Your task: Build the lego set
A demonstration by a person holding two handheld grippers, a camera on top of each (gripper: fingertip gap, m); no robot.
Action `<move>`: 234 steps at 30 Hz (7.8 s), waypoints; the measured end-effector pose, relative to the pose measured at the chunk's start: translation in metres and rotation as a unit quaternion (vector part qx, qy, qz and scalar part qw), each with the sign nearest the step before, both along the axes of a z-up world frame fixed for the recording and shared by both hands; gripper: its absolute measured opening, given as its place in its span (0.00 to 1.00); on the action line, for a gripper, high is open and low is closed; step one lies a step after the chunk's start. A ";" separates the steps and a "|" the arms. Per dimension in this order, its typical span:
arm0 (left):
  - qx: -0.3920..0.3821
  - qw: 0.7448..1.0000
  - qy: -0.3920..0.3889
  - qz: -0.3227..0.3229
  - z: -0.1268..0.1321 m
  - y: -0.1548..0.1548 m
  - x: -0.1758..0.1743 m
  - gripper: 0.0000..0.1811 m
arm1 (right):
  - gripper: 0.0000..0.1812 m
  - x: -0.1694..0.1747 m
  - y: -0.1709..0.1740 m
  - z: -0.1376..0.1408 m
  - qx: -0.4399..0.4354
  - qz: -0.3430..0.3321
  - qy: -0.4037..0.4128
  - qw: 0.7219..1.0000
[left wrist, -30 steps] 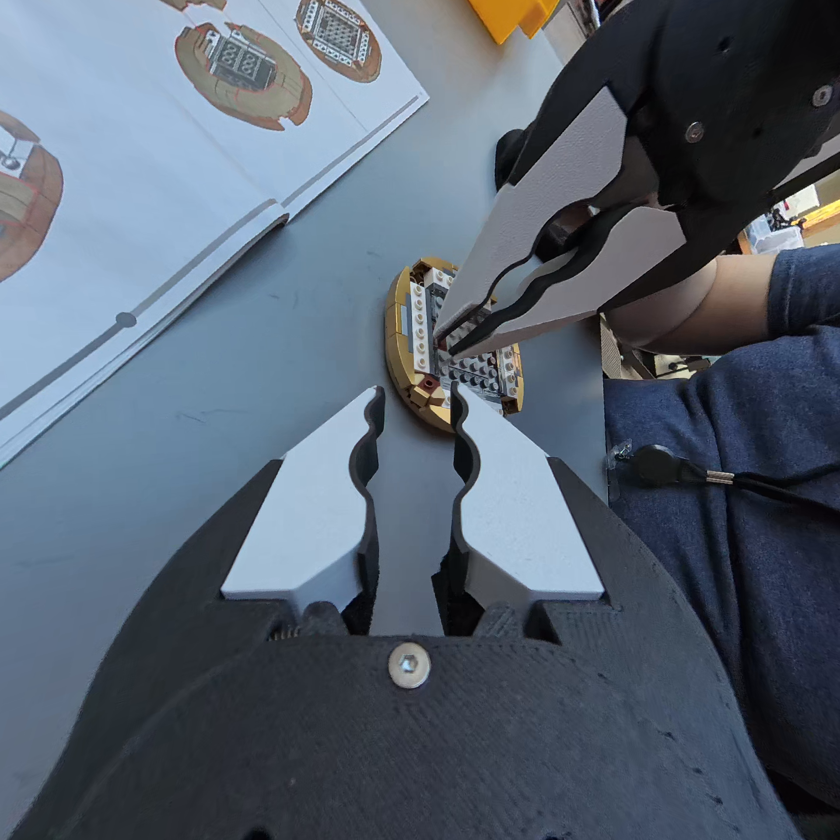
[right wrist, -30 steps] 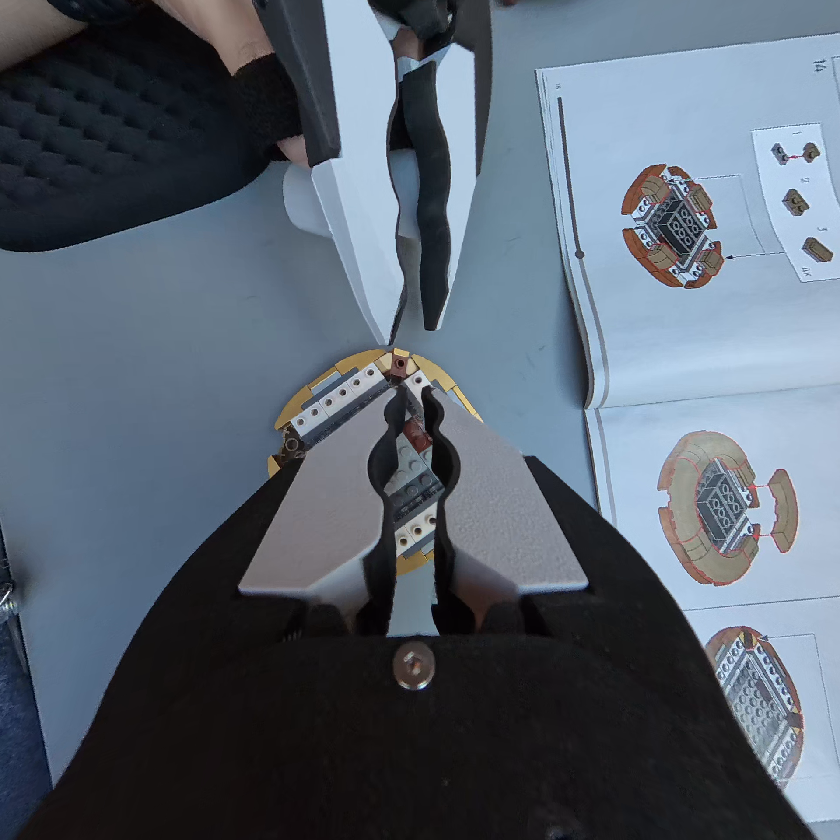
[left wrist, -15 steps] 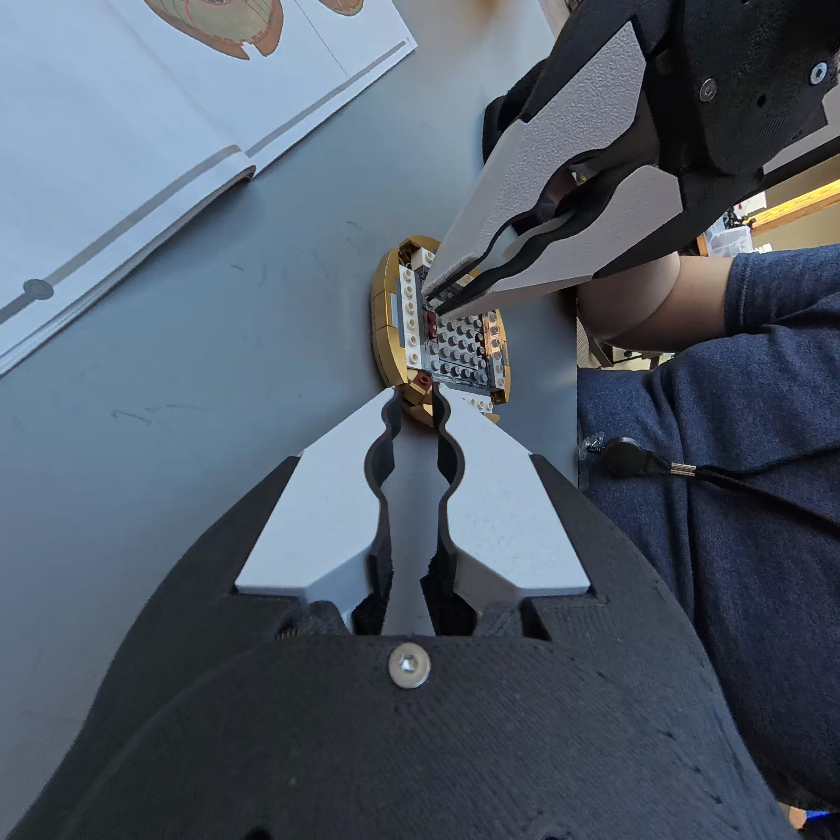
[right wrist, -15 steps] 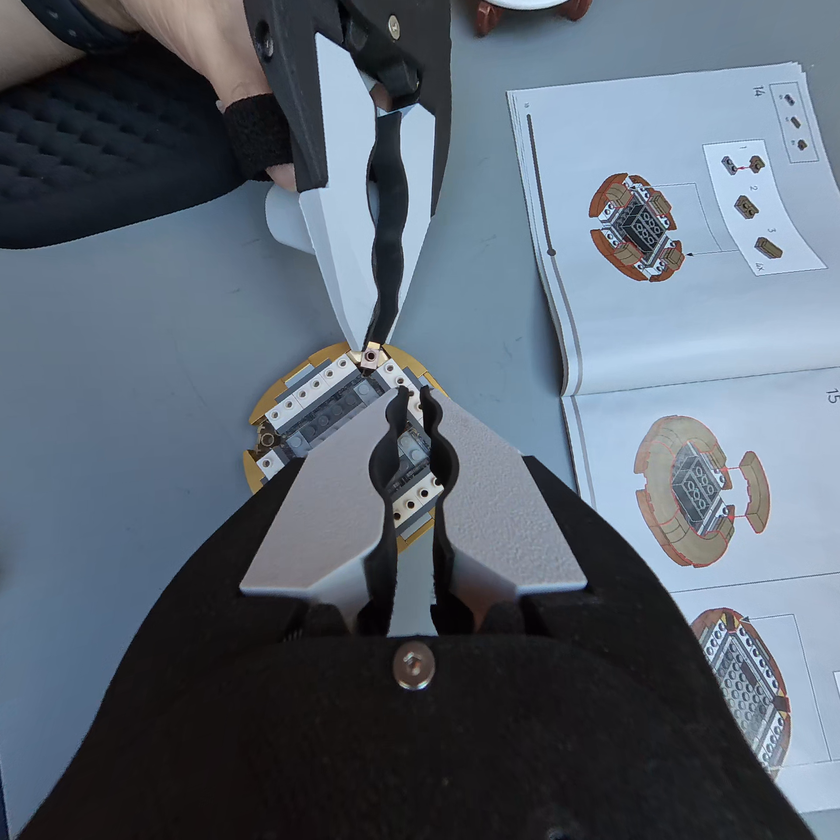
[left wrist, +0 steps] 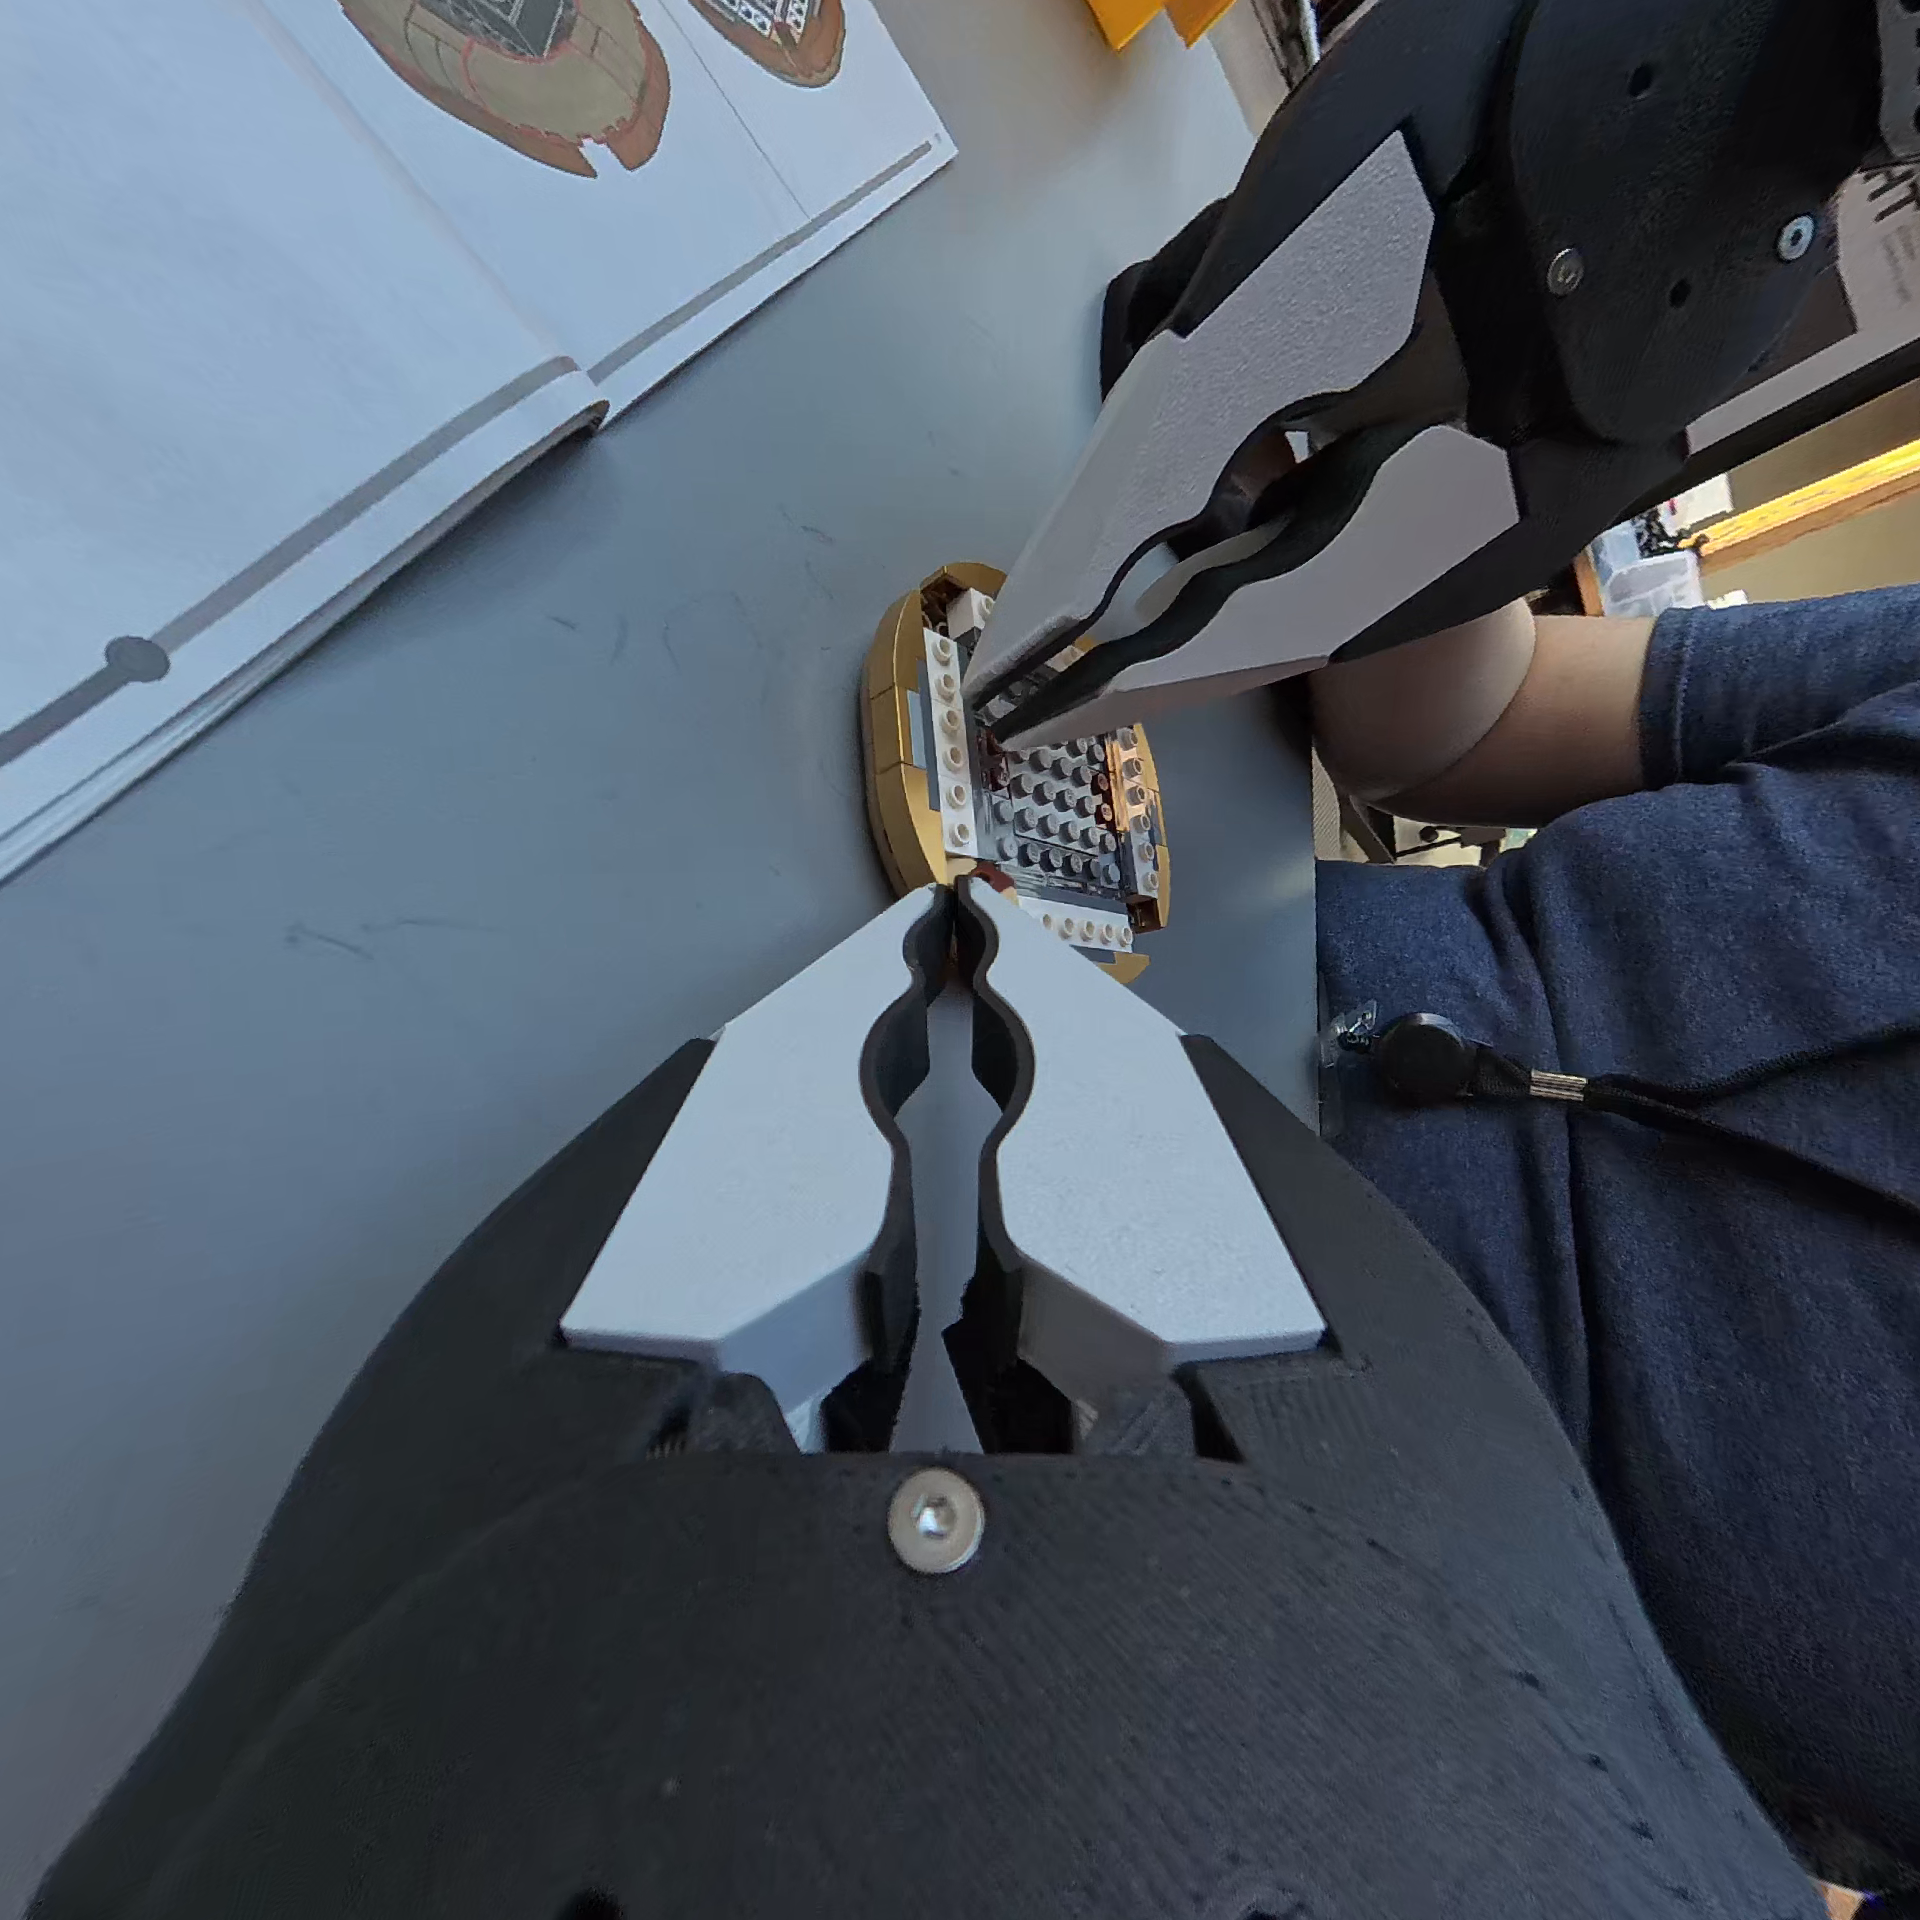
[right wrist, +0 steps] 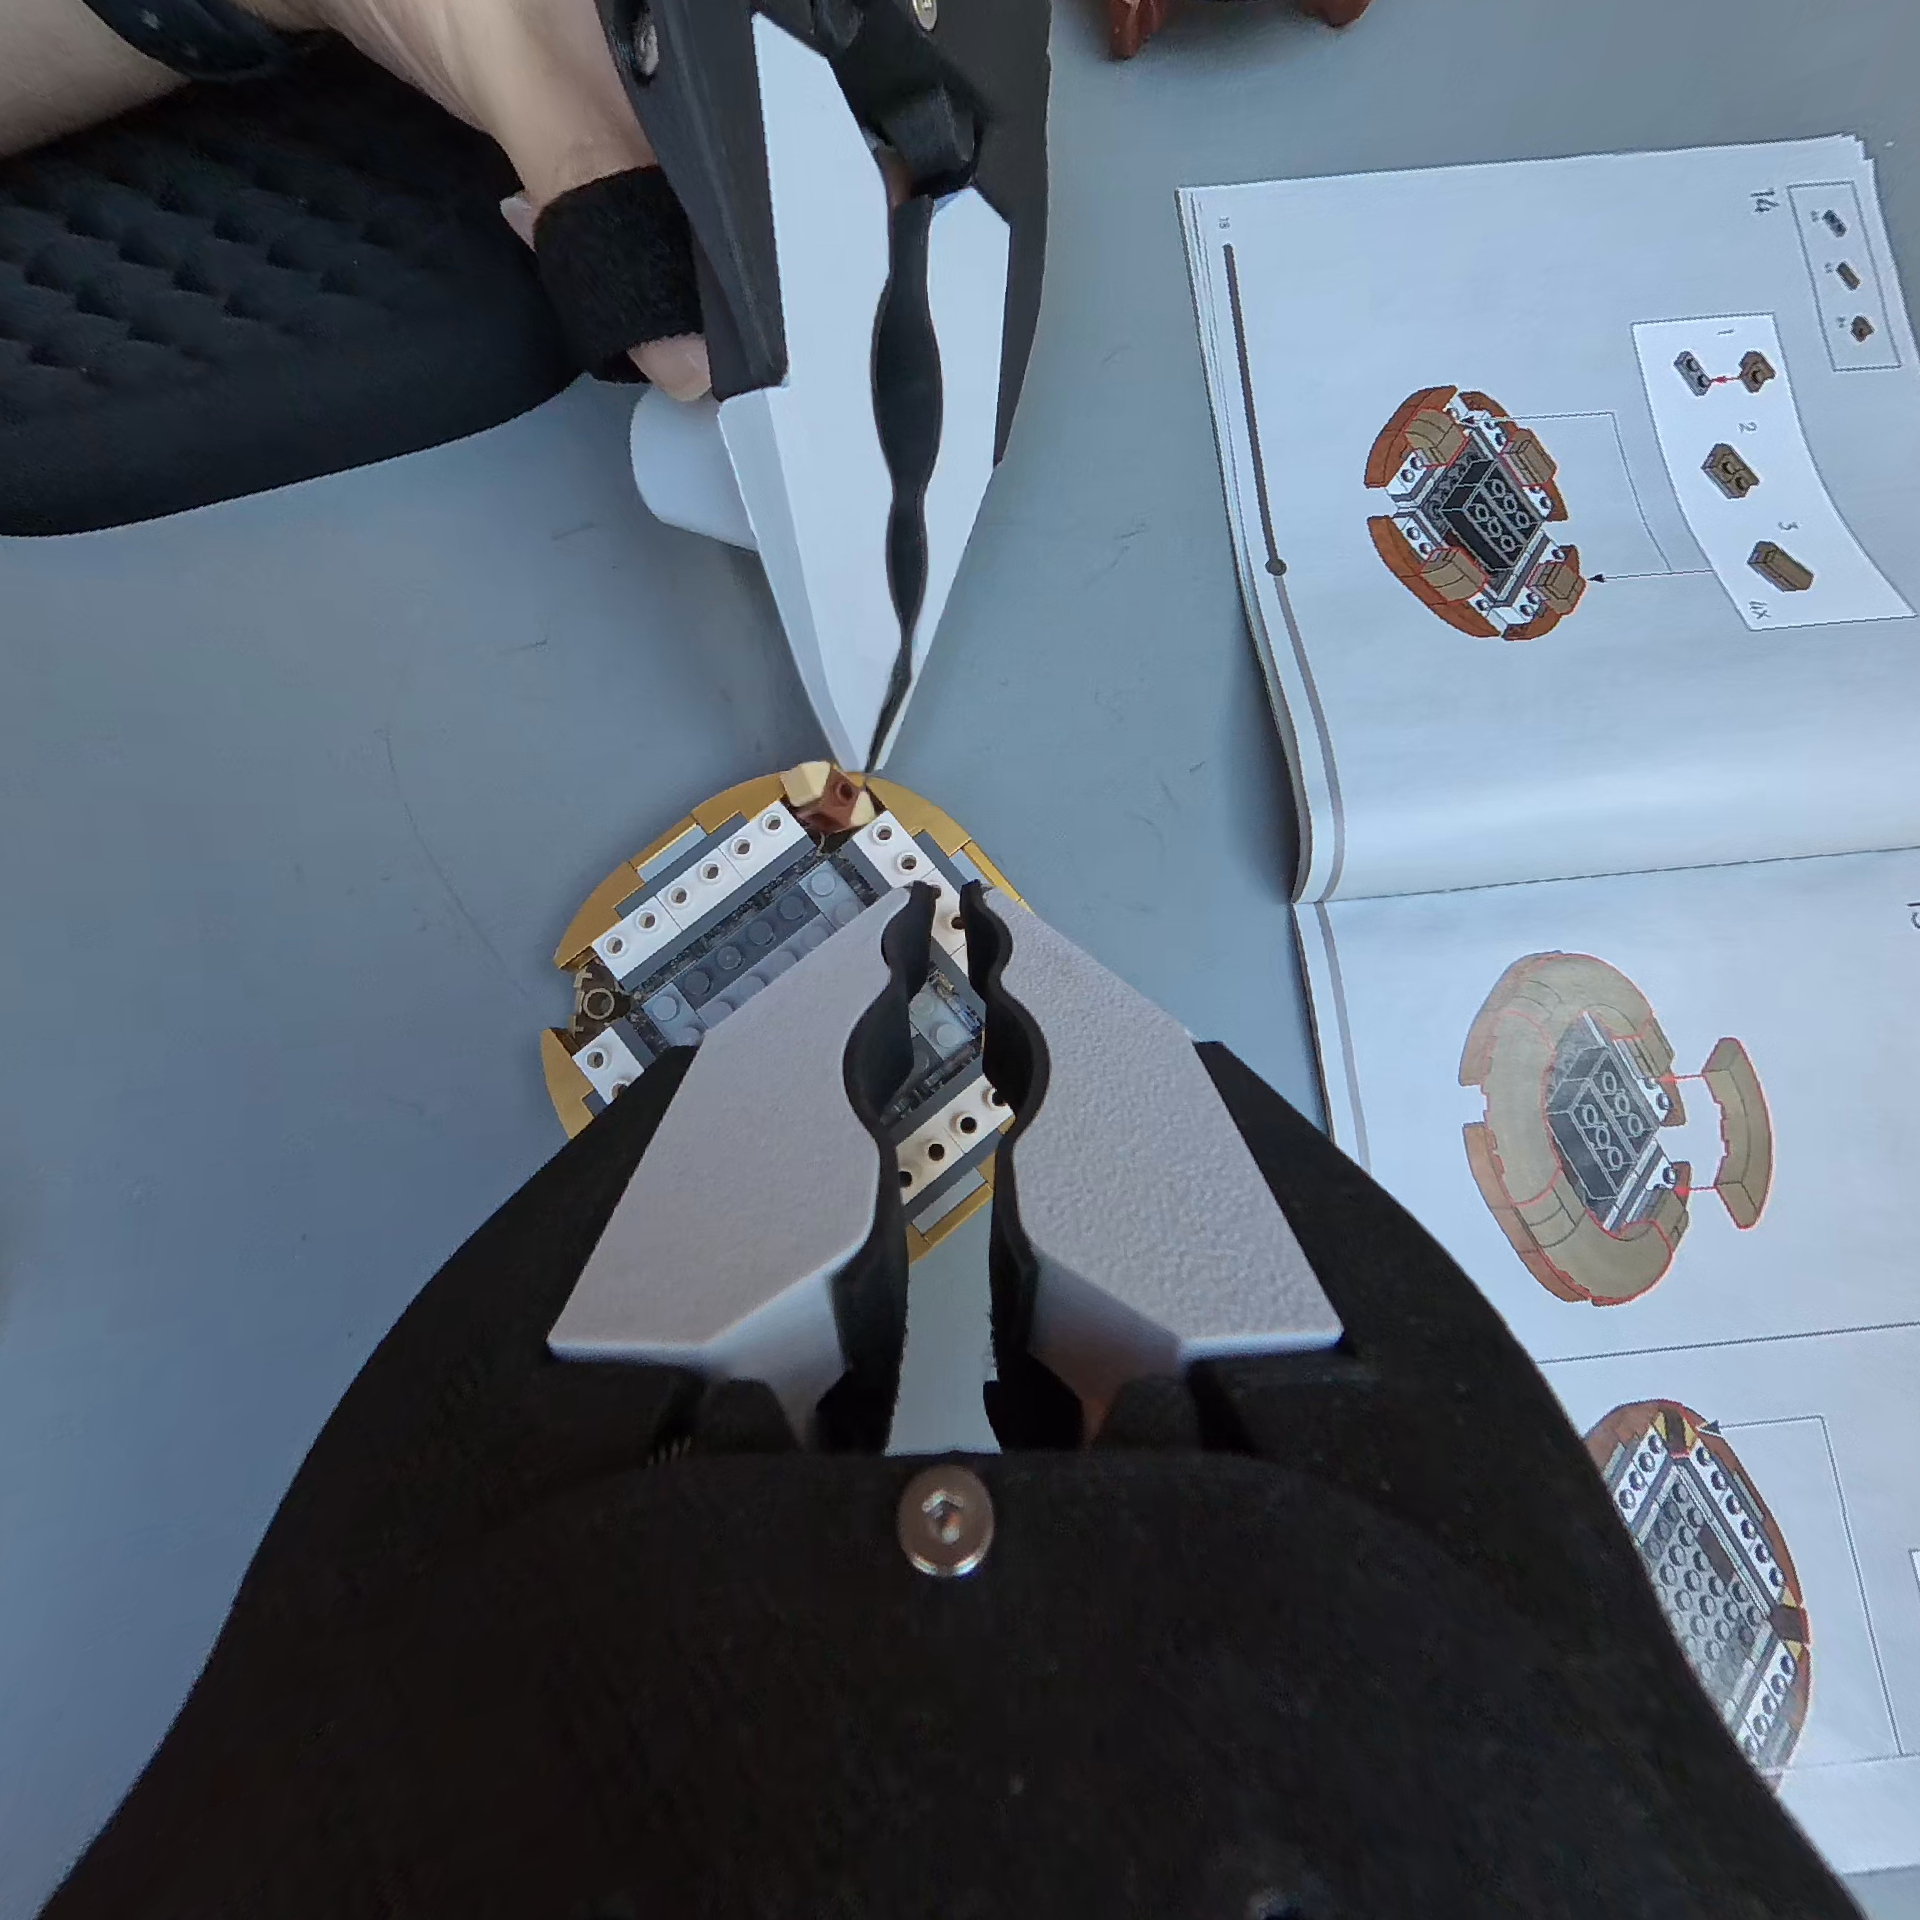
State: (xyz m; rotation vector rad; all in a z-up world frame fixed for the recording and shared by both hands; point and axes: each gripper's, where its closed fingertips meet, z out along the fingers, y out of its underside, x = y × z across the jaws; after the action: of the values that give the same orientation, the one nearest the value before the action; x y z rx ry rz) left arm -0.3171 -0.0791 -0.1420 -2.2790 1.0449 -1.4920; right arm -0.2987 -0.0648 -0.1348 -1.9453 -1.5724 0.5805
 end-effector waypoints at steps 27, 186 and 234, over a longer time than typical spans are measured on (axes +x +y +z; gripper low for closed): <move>-0.136 0.991 -0.003 0.015 -0.004 -0.015 0.000 0.09 | 0.03 -0.012 -0.019 -0.005 -0.028 0.021 0.010 0.999; 0.151 0.981 0.029 0.119 0.027 -0.047 0.013 0.41 | 0.05 0.096 -0.064 -0.004 -0.015 0.017 -0.053 0.998; 0.271 0.950 0.095 0.123 -0.009 -0.048 0.072 0.64 | 0.29 0.062 -0.085 0.000 -0.547 -0.118 0.168 0.812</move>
State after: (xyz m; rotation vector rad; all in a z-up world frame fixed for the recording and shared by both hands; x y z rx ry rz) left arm -0.2453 -0.1268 -0.1509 -2.0744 1.0145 -0.7770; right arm -0.2366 -0.1502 -0.1352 -2.5124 -0.7272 1.8933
